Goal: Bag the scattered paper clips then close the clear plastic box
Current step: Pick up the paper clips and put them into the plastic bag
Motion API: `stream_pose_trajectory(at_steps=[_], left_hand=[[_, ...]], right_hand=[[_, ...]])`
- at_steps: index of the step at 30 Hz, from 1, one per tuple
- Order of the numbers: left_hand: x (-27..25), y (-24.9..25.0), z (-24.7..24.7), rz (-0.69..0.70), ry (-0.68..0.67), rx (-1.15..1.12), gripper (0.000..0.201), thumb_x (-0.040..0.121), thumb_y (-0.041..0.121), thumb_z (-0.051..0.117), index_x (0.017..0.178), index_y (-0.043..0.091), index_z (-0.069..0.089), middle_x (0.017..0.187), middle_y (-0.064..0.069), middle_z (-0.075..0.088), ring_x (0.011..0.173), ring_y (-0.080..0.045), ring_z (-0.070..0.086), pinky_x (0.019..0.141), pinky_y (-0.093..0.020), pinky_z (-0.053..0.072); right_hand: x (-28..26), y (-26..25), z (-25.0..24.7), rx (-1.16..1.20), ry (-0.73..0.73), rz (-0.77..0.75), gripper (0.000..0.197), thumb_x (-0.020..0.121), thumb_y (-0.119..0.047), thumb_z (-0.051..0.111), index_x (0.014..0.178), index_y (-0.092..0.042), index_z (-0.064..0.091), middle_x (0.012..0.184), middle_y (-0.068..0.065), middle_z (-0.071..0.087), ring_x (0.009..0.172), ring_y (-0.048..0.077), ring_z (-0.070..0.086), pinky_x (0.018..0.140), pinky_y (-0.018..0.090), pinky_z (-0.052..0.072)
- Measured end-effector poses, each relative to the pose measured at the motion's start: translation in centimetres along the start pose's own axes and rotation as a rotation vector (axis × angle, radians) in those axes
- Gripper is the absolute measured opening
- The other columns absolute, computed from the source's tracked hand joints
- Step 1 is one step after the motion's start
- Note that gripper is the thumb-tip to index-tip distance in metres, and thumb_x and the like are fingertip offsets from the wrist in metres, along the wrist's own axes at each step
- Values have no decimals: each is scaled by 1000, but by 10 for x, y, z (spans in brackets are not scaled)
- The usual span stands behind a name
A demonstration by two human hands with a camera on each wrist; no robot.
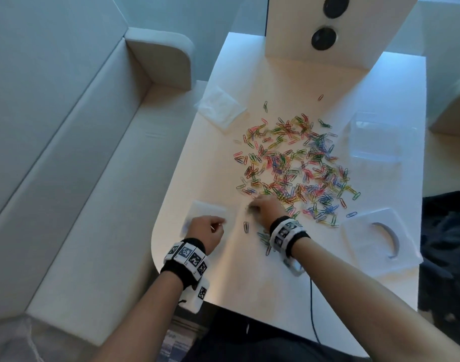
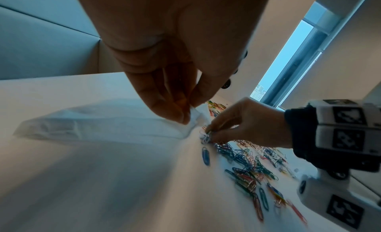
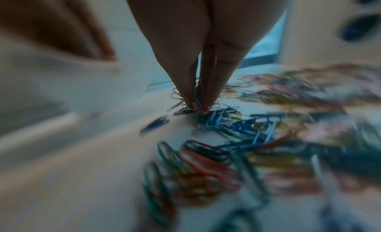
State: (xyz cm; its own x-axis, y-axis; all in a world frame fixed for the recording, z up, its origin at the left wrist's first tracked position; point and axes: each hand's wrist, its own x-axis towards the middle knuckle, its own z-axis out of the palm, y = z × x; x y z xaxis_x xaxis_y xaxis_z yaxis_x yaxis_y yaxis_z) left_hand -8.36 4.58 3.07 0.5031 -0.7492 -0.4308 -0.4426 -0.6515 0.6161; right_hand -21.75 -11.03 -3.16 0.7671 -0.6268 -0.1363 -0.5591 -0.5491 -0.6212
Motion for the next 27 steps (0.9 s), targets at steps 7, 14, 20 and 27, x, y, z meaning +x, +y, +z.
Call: stream_pose_trajectory(at_steps=[7, 14, 20, 27], left_hand=[[8, 8, 10, -66, 23, -193, 25, 89, 7, 58, 111, 7, 70, 76, -5, 70, 60, -11, 64, 70, -23, 58], [4, 23, 21, 21, 42, -247, 22, 90, 10, 60, 108, 11, 73, 72, -1, 70, 63, -17, 69, 72, -32, 61], [1, 24, 15, 41, 115, -205, 27, 89, 10, 60, 112, 13, 72, 92, -6, 74, 76, -15, 71, 79, -26, 59], [-6, 23, 14, 131, 114, -215, 25, 89, 7, 60, 110, 13, 73, 92, -4, 74, 72, -10, 67, 71, -11, 52]], right_hand=[[-25, 3, -42, 1339, 303, 673, 19, 82, 1, 71, 100, -4, 70, 100, 16, 73, 89, 23, 72, 80, 27, 59], [-41, -49, -20, 1614, 29, 554, 23, 86, 12, 58, 109, 14, 60, 93, 18, 72, 81, 22, 72, 76, 26, 60], [-37, -58, -3, 1184, 37, 657, 13, 83, 8, 67, 96, 4, 67, 89, 21, 69, 74, 25, 70, 69, 26, 59], [-31, -64, -9, 831, -78, 575, 24, 81, 9, 57, 81, -8, 73, 82, 17, 73, 78, 26, 72, 83, 45, 59]])
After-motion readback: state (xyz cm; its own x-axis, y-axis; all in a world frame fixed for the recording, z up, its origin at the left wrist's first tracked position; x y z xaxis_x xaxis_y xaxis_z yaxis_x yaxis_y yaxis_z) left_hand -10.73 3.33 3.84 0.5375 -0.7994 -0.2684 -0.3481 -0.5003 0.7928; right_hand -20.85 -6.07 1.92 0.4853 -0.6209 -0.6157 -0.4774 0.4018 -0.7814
